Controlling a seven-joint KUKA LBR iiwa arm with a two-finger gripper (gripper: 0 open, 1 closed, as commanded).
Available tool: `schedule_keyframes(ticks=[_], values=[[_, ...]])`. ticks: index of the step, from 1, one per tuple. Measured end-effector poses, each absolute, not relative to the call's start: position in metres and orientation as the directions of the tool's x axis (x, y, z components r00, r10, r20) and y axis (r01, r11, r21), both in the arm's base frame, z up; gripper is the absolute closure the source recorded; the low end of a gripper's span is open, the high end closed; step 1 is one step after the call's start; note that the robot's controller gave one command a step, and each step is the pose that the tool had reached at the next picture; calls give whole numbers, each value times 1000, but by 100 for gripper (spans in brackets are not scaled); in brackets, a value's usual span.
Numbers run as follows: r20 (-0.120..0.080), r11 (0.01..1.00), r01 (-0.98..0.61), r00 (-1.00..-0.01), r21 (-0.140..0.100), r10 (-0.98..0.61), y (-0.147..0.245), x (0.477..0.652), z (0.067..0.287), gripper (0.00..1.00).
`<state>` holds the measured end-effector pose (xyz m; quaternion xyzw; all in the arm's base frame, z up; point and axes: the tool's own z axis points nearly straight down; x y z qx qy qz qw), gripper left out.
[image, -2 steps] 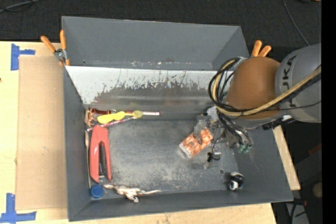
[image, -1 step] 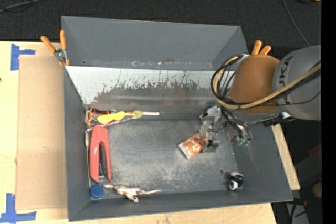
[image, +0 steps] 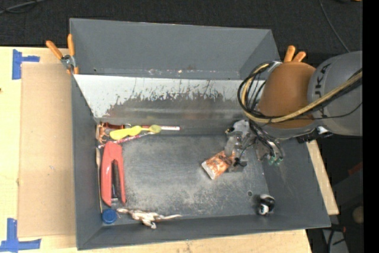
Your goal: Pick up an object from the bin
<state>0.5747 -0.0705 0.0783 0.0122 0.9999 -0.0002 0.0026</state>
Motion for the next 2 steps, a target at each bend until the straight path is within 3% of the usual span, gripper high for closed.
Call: schedule_keyframes(ticks=[1,2], values=[[-17,998,-57,-998,-1,-57,-77,539,75,100],[-5,993,-119,-993,-1,-119,-75,541,146,100]])
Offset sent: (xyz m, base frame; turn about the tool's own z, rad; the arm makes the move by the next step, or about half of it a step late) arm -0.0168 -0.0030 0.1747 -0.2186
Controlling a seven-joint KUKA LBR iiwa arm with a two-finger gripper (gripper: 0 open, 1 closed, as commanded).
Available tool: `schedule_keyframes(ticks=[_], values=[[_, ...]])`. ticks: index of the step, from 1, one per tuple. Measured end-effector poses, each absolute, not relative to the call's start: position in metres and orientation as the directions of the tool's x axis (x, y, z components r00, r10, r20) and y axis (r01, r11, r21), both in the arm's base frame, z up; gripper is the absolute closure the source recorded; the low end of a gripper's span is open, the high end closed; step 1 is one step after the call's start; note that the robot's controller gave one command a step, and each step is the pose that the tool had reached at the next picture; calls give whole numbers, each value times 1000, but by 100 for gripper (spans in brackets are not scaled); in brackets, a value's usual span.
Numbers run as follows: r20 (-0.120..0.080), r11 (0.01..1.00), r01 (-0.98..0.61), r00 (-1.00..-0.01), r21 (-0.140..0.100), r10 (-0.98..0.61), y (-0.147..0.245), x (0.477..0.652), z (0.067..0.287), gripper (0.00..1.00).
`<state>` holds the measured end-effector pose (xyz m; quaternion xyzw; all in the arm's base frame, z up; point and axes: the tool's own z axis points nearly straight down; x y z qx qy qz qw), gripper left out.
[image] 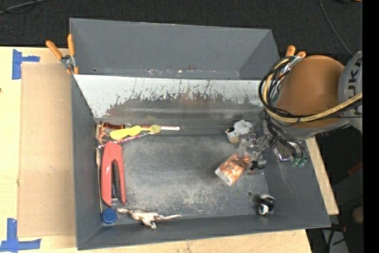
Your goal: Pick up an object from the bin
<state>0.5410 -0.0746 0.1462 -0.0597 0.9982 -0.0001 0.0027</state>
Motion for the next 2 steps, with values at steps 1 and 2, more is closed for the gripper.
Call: schedule_keyframes(ticks=[1,2], values=[[-6,995,-99,-995,-1,-99,-68,545,120,100],[-3,988,-157,-988,0,-157,-74,552,177,100]])
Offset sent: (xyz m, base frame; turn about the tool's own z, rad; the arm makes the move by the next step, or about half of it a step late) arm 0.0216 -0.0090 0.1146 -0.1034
